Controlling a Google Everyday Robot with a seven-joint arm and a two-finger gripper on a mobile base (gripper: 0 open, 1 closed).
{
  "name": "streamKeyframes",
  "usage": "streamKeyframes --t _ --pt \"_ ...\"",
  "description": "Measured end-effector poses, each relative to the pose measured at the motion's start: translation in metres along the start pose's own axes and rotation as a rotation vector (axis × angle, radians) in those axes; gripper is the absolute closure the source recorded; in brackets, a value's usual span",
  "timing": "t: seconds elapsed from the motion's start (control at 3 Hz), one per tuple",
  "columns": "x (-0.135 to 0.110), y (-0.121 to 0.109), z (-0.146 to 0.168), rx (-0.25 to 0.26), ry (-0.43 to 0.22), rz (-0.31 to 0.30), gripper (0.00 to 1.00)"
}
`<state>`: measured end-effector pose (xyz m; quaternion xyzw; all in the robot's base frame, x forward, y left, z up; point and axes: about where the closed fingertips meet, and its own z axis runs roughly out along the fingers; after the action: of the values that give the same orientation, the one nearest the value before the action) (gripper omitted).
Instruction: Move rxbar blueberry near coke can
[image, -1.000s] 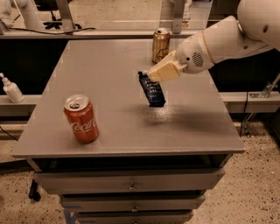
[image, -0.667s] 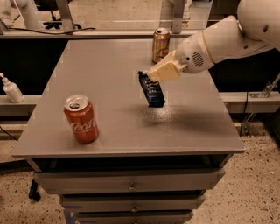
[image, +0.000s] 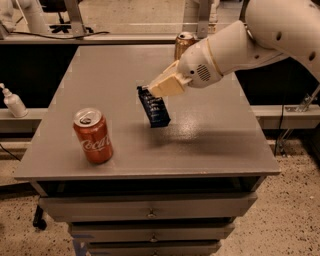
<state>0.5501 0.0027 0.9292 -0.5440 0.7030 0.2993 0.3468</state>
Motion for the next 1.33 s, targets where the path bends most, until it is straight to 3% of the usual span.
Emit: streamKeyframes --t 0.67,1.33 --pt "-0.01 0.027 0.038 -0.016 -0.002 0.009 1.0" --pt "0.001 0.028 0.077 0.003 -0.016 0.081 1.0"
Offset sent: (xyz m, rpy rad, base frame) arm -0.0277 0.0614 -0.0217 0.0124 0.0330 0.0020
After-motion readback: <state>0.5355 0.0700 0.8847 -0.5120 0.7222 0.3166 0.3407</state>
